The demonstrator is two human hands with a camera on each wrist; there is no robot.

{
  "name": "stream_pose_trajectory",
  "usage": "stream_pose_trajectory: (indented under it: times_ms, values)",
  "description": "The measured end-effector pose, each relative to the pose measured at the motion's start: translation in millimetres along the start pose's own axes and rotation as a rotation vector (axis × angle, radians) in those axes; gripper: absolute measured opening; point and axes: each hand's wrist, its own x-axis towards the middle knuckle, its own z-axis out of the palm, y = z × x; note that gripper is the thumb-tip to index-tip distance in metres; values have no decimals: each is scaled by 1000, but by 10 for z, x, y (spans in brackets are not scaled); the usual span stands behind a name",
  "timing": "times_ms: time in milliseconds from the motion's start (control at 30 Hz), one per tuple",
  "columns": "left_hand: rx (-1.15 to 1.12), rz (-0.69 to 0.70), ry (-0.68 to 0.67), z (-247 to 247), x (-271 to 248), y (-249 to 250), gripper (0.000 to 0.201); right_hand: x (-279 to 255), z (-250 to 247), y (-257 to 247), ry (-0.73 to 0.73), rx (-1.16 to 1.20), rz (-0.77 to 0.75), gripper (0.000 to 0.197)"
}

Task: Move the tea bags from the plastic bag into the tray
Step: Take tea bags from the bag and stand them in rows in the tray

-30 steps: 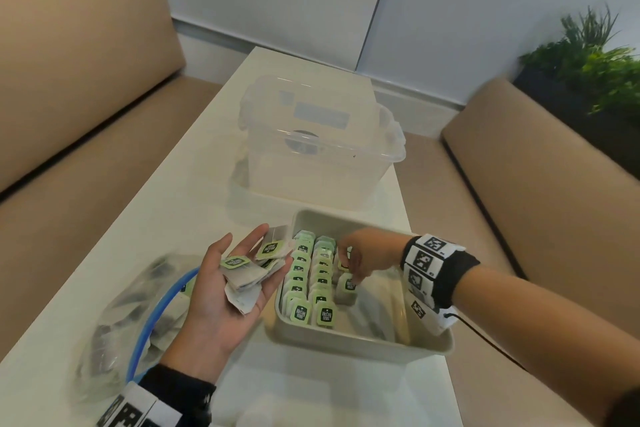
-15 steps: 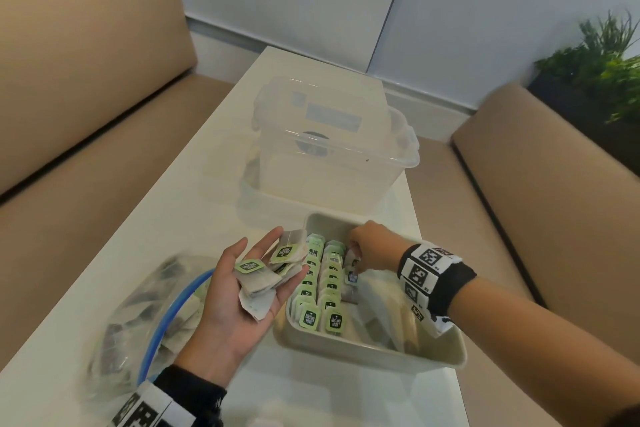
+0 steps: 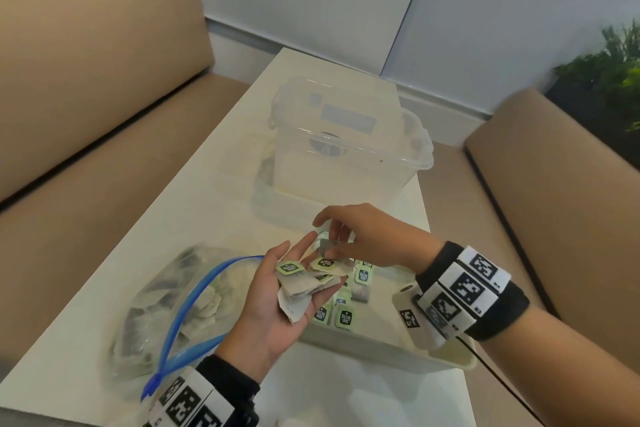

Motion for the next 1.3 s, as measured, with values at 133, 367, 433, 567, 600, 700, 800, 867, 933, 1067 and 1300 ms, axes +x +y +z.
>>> stream_pose_trajectory:
  times_ms: [133, 367, 433, 567, 600, 700, 800, 867, 933, 1067, 1300]
  values:
    - [44, -10, -16, -38, -24, 2, 53, -13, 0, -5, -11, 14, -28, 26]
    - [41, 5, -54, -21, -31, 13, 52, -213, 13, 130, 153, 748, 45, 12]
    - [36, 8, -54, -29, -24, 14, 51, -284, 47, 197, 228, 921, 31, 18]
    - [40, 23, -58, -35, -8, 23, 48, -407, 109, 256, 493, 1290, 36, 17]
    - [44, 26, -64, -31, -9, 24, 46, -442, 112, 261, 556, 1362, 30, 13]
    - [61, 36, -77, -11, -22, 28, 46, -541, 117, 269, 695, 1405, -3, 16]
    - [58, 41, -83, 14, -36, 31, 46, -605, 122, 236, 737, 1210, -18, 34]
    - [58, 44, -78, 23, -40, 32, 46, -622, 119, 199, 745, 1100, -19, 33]
    - [67, 49, -71, 22, -41, 35, 45, -621, 104, 173, 786, 1075, -7, 25]
    - [86, 50, -47, 14, -52, 34, 44, -630, 59, 151, 865, 983, 24, 20]
    - [96, 67, -32, 37, -91, 65, 46, -693, -20, 174, 945, 760, 2, 15]
